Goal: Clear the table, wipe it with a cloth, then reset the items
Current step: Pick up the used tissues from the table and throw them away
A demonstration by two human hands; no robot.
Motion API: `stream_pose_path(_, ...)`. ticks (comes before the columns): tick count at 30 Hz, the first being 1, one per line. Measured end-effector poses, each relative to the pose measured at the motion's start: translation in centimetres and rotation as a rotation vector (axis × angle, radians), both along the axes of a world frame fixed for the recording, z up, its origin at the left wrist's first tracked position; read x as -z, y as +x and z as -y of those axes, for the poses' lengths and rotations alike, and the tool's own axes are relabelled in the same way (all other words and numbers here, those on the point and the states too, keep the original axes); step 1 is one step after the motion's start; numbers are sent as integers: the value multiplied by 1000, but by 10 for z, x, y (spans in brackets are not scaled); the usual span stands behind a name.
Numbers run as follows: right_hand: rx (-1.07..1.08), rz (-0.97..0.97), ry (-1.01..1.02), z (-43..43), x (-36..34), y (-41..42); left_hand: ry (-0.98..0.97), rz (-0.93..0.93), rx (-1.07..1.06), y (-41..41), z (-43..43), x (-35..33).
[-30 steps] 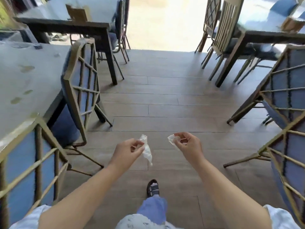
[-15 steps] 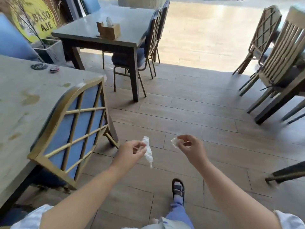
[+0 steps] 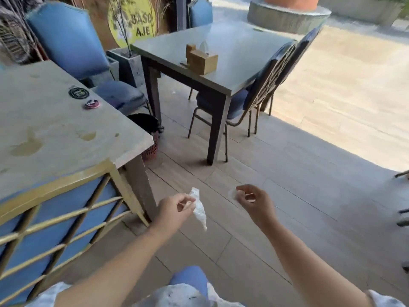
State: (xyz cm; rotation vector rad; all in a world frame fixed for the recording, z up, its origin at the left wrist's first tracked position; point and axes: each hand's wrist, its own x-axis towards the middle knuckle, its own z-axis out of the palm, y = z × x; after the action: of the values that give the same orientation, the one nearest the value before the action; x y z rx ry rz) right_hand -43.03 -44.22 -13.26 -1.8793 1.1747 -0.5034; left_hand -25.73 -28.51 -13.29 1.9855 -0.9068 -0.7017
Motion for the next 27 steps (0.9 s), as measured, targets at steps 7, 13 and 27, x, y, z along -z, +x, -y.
stream_pose_path(7, -182, -19, -58, 144, 22, 110, 33, 28, -157, 78, 110, 23)
stream_pose_path(13, -324, -36, -68, 245, 9, 206, 78, 13, -296, 144, 194, 15)
stream_pose_path(27, -705, -33, -48, 370, 19, 456, 41, -29, -647, 316, 296, 12)
